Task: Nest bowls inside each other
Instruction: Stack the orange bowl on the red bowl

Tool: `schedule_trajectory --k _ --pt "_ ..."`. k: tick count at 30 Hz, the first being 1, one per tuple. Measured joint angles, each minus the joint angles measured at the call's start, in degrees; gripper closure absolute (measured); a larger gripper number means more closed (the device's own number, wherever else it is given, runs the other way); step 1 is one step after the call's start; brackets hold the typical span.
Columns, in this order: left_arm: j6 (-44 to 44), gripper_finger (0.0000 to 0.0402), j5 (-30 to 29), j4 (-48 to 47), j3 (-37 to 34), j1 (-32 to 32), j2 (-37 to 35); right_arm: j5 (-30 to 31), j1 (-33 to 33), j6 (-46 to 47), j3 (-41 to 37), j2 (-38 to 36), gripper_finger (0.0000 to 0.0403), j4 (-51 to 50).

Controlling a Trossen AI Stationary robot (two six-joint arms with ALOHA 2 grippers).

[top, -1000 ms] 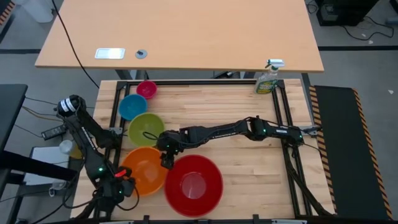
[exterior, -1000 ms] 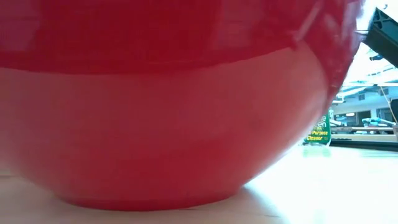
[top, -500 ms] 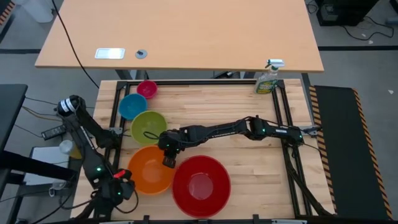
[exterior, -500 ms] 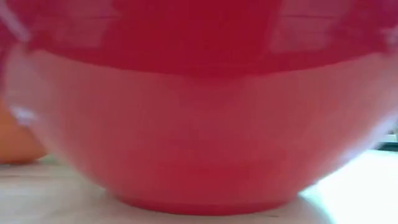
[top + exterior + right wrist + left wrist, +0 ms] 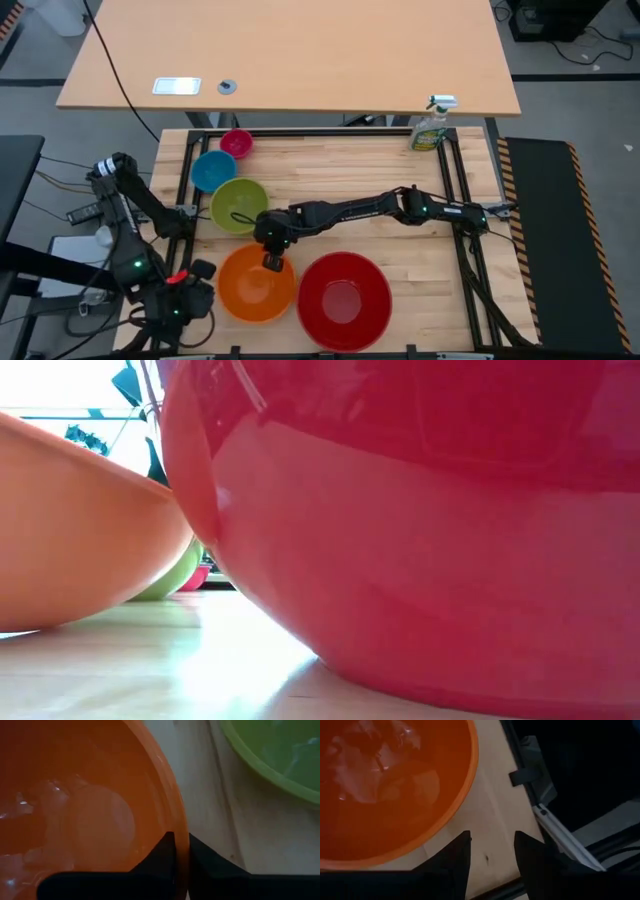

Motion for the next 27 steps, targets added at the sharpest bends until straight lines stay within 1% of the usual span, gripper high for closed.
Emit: schedule_trajectory --k 2,4,9,12,16,20,27 --pt "-0.1 0.0247 -0.1 -0.2 -0.7 -0.1 0.0 1.2 0.0 -0.1 -0.1 0.0 0.0355 -0.4" --pt "-0.1 0.0247 0.0 -1.1 -1.0 -0.2 0.0 1.0 -0.1 -0.5 -0.1 0.0 0.0355 -0.4" --pt "0.2 0.0247 0.4 -2.8 0.0 -0.3 -0.2 0.1 -0.1 -0.8 0.0 0.0 0.0380 1.7" --pt "0.2 0.0247 -0.1 -2.5 1.6 -0.3 -1.4 -0.9 -0.3 -1.0 0.0 0.0 0.0380 2.9" --pt "0.3 0.0247 -4.2 -2.3 2.4 -1.8 -3.2 -1.6 -0.7 -0.4 -0.1 0.0 0.0380 4.1" --pt "1.7 0.0247 -8.3 0.0 2.4 -3.8 -5.2 -5.0 -1.0 -0.5 -0.2 0.2 0.0380 7.6" --pt "2.3 0.0247 -20.3 0.7 2.4 -6.9 -10.1 -7.0 -1.5 0.2 -0.1 -0.3 0.0378 9.0"
